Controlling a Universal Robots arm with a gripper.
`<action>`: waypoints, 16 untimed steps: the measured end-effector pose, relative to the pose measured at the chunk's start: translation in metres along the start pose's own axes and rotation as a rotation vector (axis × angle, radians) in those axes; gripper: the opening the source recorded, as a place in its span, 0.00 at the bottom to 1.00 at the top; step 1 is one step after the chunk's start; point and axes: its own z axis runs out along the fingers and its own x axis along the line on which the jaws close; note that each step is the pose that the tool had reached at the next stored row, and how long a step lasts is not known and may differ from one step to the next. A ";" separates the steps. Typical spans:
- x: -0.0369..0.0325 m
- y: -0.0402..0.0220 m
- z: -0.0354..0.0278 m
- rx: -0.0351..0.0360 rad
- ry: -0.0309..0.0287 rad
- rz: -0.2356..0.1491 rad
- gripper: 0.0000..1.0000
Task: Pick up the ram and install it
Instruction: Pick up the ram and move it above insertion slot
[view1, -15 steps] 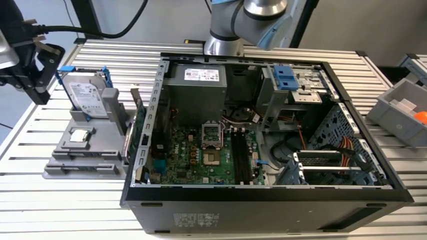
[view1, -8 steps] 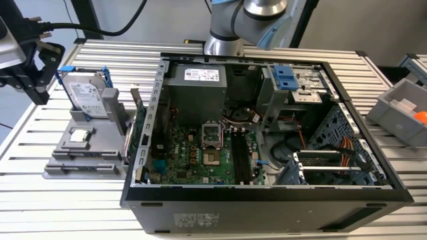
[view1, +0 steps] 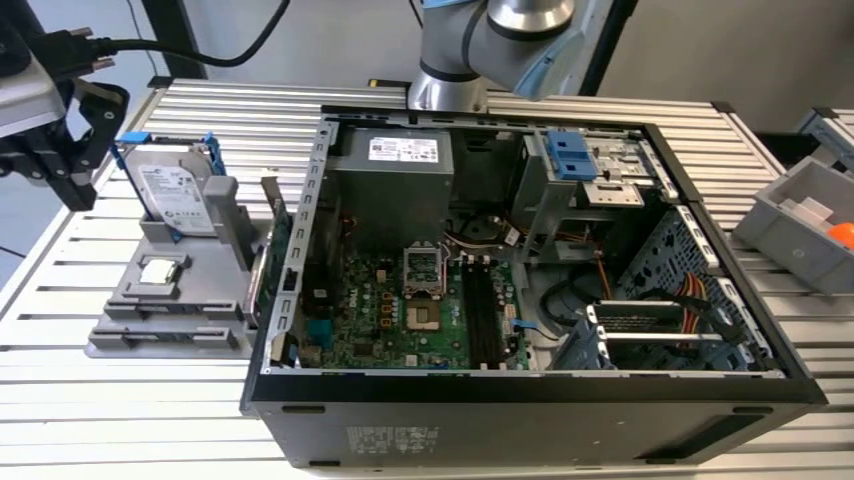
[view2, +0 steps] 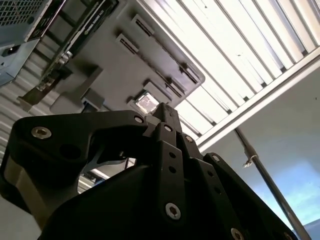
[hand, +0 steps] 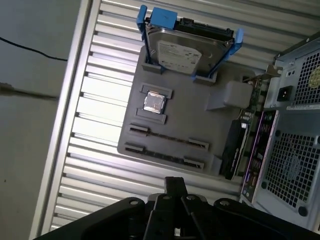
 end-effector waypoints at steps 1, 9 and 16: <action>0.0000 0.0000 0.0000 0.0009 0.0006 -0.008 0.00; 0.0000 0.0000 0.0000 0.0132 0.0044 -0.033 0.00; 0.0000 0.0000 -0.0001 0.0220 0.0087 -0.103 0.00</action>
